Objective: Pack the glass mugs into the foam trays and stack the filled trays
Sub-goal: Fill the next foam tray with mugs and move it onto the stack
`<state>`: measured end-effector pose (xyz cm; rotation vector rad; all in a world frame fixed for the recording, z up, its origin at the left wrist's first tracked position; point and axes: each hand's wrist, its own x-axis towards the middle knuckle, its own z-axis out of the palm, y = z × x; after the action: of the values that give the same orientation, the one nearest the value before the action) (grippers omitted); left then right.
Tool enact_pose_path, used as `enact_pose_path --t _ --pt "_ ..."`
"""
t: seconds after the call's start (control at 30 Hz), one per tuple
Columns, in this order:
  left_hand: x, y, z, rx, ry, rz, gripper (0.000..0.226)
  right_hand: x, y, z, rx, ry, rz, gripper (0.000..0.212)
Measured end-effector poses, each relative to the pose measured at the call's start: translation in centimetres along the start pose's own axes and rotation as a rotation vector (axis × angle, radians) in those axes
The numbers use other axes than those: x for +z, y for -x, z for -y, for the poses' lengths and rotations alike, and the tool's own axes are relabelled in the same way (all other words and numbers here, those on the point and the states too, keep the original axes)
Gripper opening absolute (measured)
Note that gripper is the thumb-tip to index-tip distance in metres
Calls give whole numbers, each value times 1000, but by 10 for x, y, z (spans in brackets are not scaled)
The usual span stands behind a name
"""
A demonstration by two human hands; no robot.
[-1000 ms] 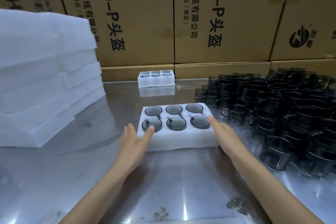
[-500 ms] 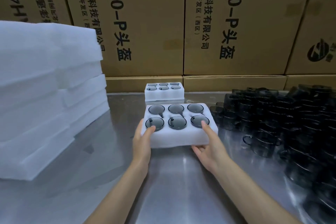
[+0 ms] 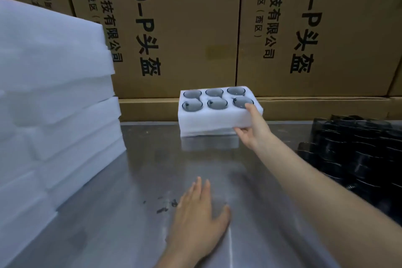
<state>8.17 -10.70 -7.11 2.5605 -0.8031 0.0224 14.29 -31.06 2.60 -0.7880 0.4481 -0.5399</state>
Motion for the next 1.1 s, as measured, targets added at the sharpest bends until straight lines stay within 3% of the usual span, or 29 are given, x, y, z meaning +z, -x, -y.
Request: enact_pose_path --t 0.23,0.3,0.4,0.53,0.83,0.93,1.03,1.1 --pt "-2 -2 -8 2 -169 39 72 30 -72 -1 -52 14 -3 49" --pt "-3 -4 -10 -6 -177 69 73 24 -89 -13 -57 63 -20 58" --pt "-4 -4 -10 -18 -190 75 73 17 -101 -27 -109 344 18 75" --pt "-2 -2 -11 -30 -192 68 73 13 -112 -25 -144 594 1 62" --pt "1 -5 -11 -18 -230 78 74 10 -131 -19 -178 786 23 38" --pt "-1 -4 -13 -33 -212 78 78 10 -134 -21 -189 706 4 38" --pt "-1 -6 -13 14 -273 -103 83 5 -134 -32 -121 596 -85 39" --pt "-2 -5 -14 21 -260 -129 86 -2 -132 -45 -93 559 -145 51"
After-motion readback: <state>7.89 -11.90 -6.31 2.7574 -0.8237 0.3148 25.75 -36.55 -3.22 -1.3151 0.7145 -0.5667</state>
